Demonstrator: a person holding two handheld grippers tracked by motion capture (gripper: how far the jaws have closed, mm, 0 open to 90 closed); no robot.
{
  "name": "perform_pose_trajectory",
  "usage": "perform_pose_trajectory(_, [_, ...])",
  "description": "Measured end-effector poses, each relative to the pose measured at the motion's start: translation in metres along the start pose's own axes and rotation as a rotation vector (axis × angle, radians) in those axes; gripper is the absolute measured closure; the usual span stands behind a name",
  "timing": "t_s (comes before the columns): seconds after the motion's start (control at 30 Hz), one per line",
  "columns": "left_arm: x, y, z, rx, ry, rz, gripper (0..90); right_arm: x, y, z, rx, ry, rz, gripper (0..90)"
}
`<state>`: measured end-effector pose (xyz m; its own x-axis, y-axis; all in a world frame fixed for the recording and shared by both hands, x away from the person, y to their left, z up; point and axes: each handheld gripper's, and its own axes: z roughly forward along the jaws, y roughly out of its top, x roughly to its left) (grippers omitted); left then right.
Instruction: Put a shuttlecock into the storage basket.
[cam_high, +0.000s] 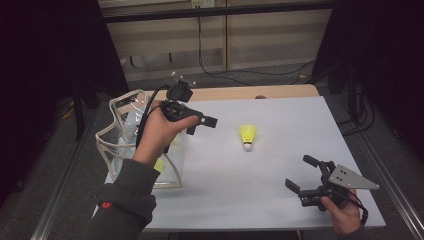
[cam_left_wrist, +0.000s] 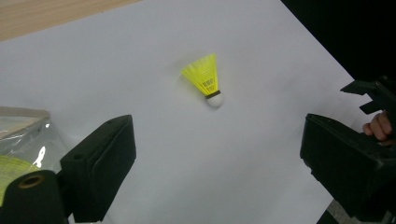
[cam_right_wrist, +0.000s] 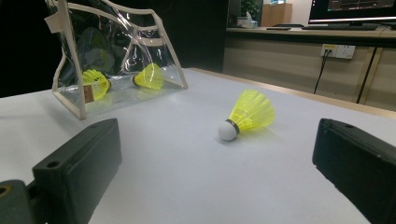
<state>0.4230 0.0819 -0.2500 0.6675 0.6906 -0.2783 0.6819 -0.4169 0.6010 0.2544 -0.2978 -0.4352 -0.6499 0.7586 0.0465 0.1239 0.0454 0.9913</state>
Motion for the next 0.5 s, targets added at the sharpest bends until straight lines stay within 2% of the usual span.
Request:
perform_pose_trajectory(0.4, [-0.003, -0.005, 0.017, 0.019, 0.002, 0.006, 9.7, -0.001, 0.000, 0.000, 0.001, -0.003, 0.002, 1.0])
perform_pose_trajectory(0.5, [-0.004, -0.006, 0.022, 0.023, -0.009, 0.007, 9.4, 0.000, 0.000, 0.000, 0.002, -0.002, 0.001, 1.0])
